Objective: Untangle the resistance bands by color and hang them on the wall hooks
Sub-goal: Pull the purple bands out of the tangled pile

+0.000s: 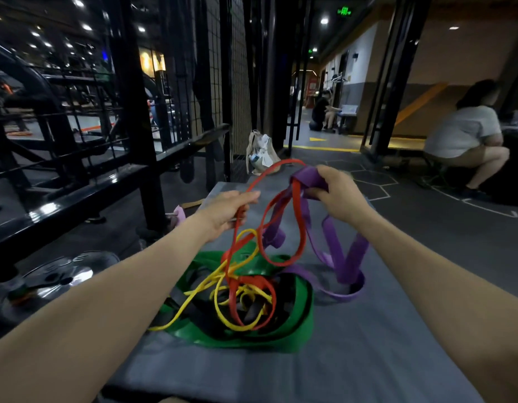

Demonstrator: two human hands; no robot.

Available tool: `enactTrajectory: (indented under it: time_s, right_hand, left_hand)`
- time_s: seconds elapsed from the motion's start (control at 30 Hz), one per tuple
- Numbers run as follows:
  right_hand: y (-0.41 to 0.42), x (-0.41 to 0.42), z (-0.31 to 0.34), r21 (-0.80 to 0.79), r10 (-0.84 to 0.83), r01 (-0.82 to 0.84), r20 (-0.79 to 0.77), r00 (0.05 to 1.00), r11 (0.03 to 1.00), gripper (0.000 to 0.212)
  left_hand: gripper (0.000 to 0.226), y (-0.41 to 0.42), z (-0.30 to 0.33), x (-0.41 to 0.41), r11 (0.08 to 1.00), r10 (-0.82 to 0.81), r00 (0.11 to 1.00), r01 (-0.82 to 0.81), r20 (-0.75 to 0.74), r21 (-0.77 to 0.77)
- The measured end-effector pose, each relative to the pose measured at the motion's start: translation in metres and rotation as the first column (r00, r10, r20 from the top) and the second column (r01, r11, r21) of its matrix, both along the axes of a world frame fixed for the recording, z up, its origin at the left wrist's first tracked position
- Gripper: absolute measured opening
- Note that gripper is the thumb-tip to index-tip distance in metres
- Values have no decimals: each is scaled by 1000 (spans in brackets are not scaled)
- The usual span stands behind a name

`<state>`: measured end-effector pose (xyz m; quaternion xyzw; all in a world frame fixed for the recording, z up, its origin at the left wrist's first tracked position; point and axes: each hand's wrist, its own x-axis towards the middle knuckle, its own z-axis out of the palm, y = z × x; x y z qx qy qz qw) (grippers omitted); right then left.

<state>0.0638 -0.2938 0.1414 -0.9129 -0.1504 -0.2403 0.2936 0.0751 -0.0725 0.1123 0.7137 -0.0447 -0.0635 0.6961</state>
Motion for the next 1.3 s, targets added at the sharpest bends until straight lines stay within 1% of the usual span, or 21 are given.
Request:
enactTrajectory:
  time_s: [0.13,0.2,0.3,0.43,0.47,0.53,0.6,0.63,0.7,0.73,0.77,0.8,0.83,0.87,0.9,0.97,1.03,1.13,1.17,1.23,1.3]
  right_hand:
    - [1,-2,21,-45,94,-92,46,995,995,16]
    - [1,-4,26,-16,113,-112,60,992,994,17]
    - [-8,-4,32,21,86,-88,62,994,996,13]
    - [-24,-3,34,73,46,-50,57,997,996,16]
    - [-27,-2,32,110,29,-34,47,998,993,15]
    - [-30,0,23,153,-8,7,2,1000,988,13]
    - [-32,2,10,144,-42,46,-36,998,988,11]
    - [-33,3,4,133,-55,60,-43,998,989,10]
    - [-33,4,-8,101,-73,79,-61,995,992,13]
    - [-34,6,-14,87,-76,83,-75,994,993,15]
    - [-34,7,-18,78,-74,81,-87,993,994,16]
    - [-35,9,-21,79,-76,83,-92,993,993,17]
    - [-36,10,-23,80,-78,85,-94,992,993,17]
    - [-36,12,-24,80,-81,89,-93,992,993,18]
    - [-37,13,-25,77,-82,89,-91,992,993,18]
    - [-38,14,-23,64,-82,88,-88,993,994,18]
    - [-42,13,-21,36,-79,83,-87,993,996,17]
    - [-55,14,-23,-22,-90,88,-83,993,996,16]
    - [-61,16,-26,-41,-107,104,-83,991,994,15]
    - [-71,24,-32,-83,-167,160,-83,982,984,12]
    - [-76,35,-41,-110,-212,202,-82,974,973,11]
  left_hand:
    - [22,-28,25,6,995,-73,994,79,87,-60]
    - [25,-38,33,10,990,-27,991,44,131,-131]
    - [28,-42,38,18,980,137,981,-114,139,-161]
    - [28,-16,33,33,903,408,913,-404,-4,-148]
    - [30,-6,28,36,877,463,886,-464,-37,-125]
    - [30,12,15,42,860,510,860,-510,-15,-9]
    - [23,22,0,48,864,470,881,-471,54,179]
    - [25,25,-8,49,832,434,896,-439,94,339]
    - [30,22,-15,40,671,301,936,-344,182,657]
    - [32,17,-17,33,631,218,953,-302,211,715]
    - [37,11,-18,25,651,138,968,-248,209,717]
    - [38,3,-22,21,702,77,978,-192,195,686]
    - [35,-6,-27,16,728,0,987,-109,160,677]
    - [43,-15,-37,13,724,-78,992,-10,96,689]
    - [56,-25,-48,11,687,-140,990,75,31,722]
    - [66,-39,-75,13,617,-195,981,135,-16,775]
    - [58,-49,-96,20,572,-211,977,111,16,812]
    - [23,-56,-105,24,495,-238,969,64,64,867]
    - [20,-53,-101,24,494,-226,970,31,94,869]
    - [20,-39,-91,32,545,-139,975,-69,172,835]
    - [28,-16,-80,45,626,14,967,-207,254,752]
